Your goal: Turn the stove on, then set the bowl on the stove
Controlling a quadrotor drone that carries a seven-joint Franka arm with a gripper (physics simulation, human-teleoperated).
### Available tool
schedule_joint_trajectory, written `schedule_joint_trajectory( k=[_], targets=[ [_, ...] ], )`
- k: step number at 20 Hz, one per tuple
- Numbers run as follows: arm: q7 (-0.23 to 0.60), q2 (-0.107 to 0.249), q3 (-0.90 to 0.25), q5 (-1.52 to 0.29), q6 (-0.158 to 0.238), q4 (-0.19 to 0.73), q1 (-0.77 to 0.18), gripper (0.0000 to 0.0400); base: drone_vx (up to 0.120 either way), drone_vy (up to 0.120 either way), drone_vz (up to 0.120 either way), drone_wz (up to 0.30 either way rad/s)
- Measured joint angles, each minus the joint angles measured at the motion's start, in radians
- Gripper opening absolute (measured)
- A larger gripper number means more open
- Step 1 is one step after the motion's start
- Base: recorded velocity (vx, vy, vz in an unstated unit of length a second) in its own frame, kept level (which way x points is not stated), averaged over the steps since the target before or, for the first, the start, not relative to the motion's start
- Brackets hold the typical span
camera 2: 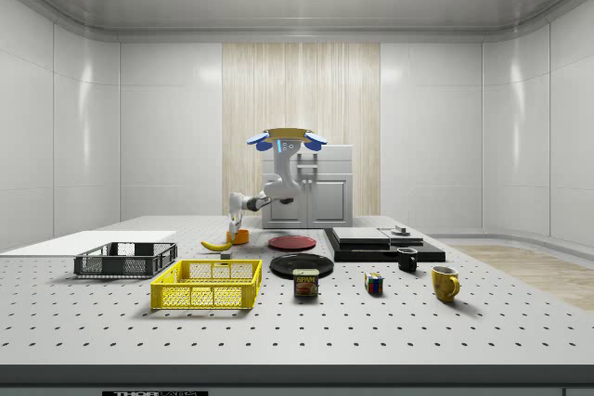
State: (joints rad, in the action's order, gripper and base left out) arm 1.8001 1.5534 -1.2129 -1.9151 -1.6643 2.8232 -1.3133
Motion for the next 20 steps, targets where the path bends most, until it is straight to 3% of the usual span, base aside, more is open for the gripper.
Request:
schedule_joint_trajectory(
  k=[17,18,20],
  targets=[
    [0.007,-0.029,0.013,-0.019,0.011,-0.035,-0.037,0.04,0.0,0.0,0.0,0.0],
    [0.007,-0.03,0.014,-0.02,0.012,-0.035,-0.037,0.0334,0.0,0.0,0.0,0.0],
    [0.006,-0.032,0.016,-0.022,0.013,-0.036,-0.037,0.0242,0.0,0.0,0.0,0.0]
  ],
)
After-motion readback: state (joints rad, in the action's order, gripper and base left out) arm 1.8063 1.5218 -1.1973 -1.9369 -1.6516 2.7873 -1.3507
